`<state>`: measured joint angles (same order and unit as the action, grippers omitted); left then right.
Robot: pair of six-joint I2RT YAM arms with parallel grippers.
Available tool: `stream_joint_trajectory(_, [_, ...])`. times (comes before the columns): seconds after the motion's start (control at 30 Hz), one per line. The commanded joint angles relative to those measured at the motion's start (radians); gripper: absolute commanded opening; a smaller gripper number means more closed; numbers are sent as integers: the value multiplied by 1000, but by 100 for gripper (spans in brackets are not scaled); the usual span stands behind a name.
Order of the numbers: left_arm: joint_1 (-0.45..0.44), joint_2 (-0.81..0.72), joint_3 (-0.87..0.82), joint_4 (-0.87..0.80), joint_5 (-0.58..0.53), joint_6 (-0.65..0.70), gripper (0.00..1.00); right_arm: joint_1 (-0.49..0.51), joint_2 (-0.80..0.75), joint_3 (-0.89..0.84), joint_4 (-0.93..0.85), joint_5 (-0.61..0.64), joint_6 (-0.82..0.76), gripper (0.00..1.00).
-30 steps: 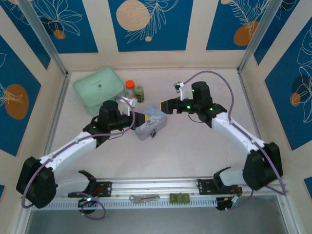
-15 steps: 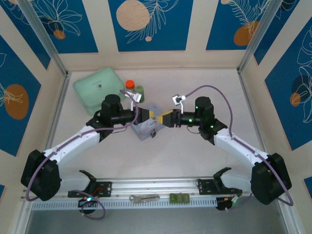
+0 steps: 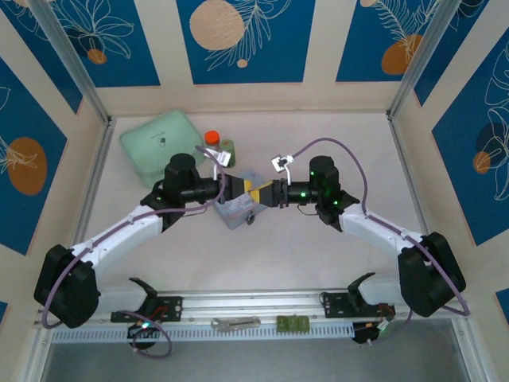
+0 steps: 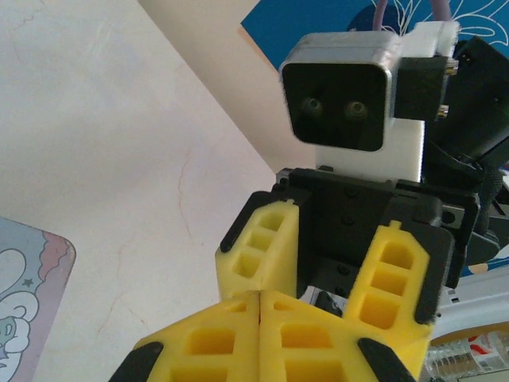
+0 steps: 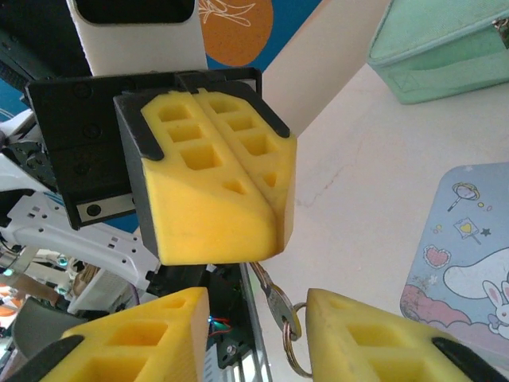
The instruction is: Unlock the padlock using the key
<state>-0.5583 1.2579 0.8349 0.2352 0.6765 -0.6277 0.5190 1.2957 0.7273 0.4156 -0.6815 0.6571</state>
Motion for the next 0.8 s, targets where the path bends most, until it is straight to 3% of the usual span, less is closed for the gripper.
stream_joint_trajectory(0.0, [9, -31, -6, 46, 15, -12, 0, 9, 8, 21, 29, -30, 4, 31])
stream_joint_trajectory(0.2, [10, -45, -19, 63, -3, -25, 0, 10, 13, 19, 41, -30, 8, 16])
stream_joint_trajectory(0.3, [10, -42, -29, 84, -7, -44, 0, 10, 14, 18, 52, -33, 14, 0])
stream_joint_trajectory(0.5, [3, -45, -51, 107, -55, -85, 0, 3, -8, -6, 54, -1, 7, 0])
stream_joint_trajectory(0.6, [-3, -70, -65, 81, -111, -83, 34, -22, -19, -22, 38, 13, 9, 0])
stream_joint_trajectory(0.63, [-4, -81, -71, 67, -133, -80, 41, -35, -23, -26, 21, 20, 11, 0])
stream_joint_trajectory(0.73, [-12, -123, -80, -33, -244, -65, 100, -78, -49, -32, -71, 53, -6, 0])
stream_joint_trajectory(0.77, [-19, -137, -81, -72, -285, -59, 100, -90, -63, -32, -117, 77, -21, 0])
